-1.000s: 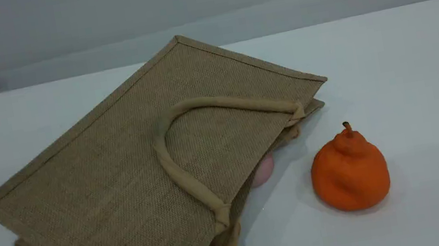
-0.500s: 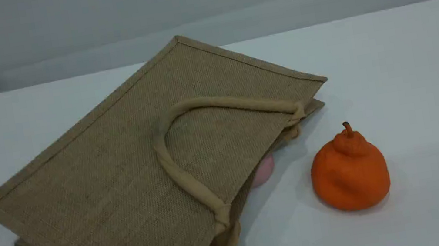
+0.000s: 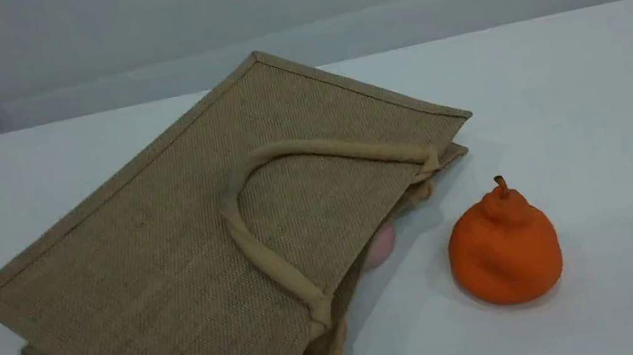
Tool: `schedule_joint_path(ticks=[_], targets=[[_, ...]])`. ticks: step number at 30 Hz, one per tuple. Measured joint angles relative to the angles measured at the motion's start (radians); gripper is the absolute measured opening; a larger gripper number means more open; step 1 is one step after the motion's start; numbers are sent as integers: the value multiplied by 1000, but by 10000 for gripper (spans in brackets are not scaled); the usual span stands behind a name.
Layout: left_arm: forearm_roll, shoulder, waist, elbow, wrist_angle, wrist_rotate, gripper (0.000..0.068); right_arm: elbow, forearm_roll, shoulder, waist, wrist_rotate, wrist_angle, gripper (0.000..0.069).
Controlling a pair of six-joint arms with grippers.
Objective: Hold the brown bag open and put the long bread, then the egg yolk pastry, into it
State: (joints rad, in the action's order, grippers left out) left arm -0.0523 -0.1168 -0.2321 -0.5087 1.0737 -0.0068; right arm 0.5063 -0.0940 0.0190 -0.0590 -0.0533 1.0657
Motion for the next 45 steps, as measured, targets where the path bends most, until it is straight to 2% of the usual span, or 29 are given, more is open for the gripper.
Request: schedule_joint_path(ticks=[17, 19, 26, 28, 39, 45], targets=[[0, 0, 4, 6, 3, 7, 475, 0, -12, -19, 0, 0, 2, 416], [0, 0, 33, 6, 3, 7, 475, 0, -12, -19, 0, 0, 2, 416], [0, 0, 209, 6, 3, 7, 475, 0, -12, -19, 0, 0, 1, 416], [0, 3, 238, 6, 3, 7, 475, 0, -12, -19, 0, 0, 1, 416], [0, 118, 196, 5, 7, 7, 475, 0, -12, -19, 0, 0, 0, 416], [1, 117, 198, 5, 5, 7, 475, 0, -12, -19, 0, 0, 0, 416]])
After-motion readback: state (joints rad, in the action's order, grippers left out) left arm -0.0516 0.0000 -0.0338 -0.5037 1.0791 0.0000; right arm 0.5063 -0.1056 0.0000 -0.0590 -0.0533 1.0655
